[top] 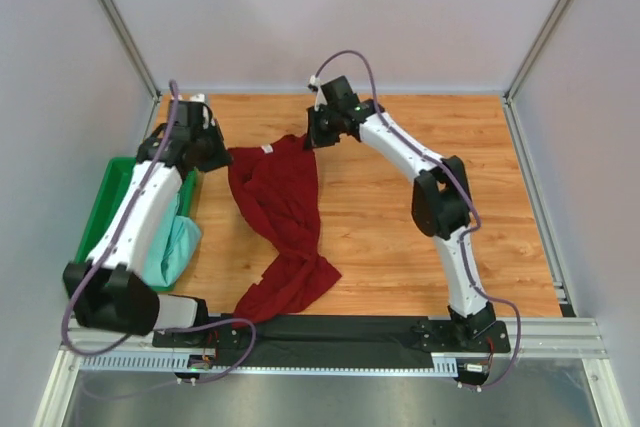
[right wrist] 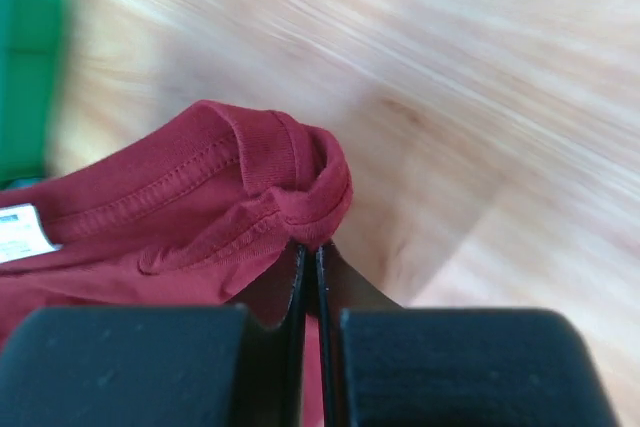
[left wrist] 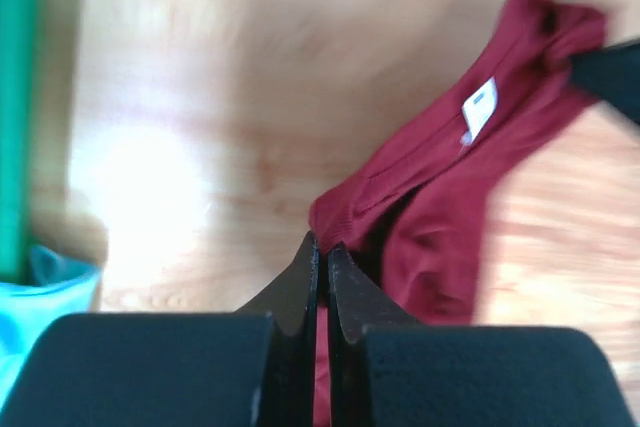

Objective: Fold and stack the t-shirts
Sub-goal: Flatten the tshirt out

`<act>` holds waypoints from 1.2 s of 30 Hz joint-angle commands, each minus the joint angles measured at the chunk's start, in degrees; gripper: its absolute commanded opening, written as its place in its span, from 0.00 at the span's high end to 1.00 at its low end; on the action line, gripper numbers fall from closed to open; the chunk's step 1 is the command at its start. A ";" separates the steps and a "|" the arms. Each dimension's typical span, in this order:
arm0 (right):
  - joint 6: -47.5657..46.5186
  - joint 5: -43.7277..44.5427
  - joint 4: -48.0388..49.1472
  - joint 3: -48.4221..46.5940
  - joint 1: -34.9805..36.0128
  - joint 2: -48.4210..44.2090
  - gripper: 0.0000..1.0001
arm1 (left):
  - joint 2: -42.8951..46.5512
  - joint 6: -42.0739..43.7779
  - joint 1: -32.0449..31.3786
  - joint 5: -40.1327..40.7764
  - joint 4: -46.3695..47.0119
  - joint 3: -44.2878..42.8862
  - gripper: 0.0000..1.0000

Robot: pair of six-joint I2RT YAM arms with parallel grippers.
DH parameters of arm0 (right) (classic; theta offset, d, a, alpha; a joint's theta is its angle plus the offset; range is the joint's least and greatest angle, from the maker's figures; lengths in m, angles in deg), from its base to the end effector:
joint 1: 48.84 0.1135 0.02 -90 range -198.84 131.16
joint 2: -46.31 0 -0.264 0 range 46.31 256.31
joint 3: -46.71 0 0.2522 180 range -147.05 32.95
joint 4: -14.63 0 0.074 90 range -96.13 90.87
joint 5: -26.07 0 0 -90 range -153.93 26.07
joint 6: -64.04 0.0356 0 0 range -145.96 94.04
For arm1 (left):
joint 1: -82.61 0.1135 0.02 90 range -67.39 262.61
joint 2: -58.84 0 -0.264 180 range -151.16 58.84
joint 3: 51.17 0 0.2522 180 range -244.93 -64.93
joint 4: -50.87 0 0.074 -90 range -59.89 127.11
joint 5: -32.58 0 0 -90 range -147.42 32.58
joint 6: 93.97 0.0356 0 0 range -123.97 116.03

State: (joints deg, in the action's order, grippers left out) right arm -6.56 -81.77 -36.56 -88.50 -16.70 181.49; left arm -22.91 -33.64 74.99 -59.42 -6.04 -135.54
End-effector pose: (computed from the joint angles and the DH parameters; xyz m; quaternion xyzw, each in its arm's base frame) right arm 0.4405 0.2897 0.2157 -0.1546 0.9202 0.2745 0.2322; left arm 0.2952 -0.0407 0.2973 -0.1767 0.9351 -0.1137 0.2852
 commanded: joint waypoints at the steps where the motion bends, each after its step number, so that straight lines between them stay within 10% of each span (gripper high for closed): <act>1: -0.14 5.63 -0.88 0.25 -0.50 -16.94 1.00 | 12.90 9.16 -0.12 -1.85 -2.02 -6.99 1.00; 15: -3.84 23.12 4.37 15.35 0.99 -55.89 1.00 | 22.43 17.89 -6.17 -12.85 2.20 -32.30 1.00; 22: -2.09 26.27 -1.42 8.78 1.08 -60.19 1.00 | 17.60 4.05 -6.27 -23.54 10.01 -42.40 1.00; 36: 1.25 26.20 -4.40 13.44 0.91 -88.94 1.00 | 24.36 -13.82 -19.98 -29.90 13.89 -31.17 1.00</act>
State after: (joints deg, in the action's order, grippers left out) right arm -5.93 -59.61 -39.92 -73.75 -14.82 92.33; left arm -0.51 -41.38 54.66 -89.37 5.04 -167.32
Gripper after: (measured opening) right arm 0.013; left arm 0.009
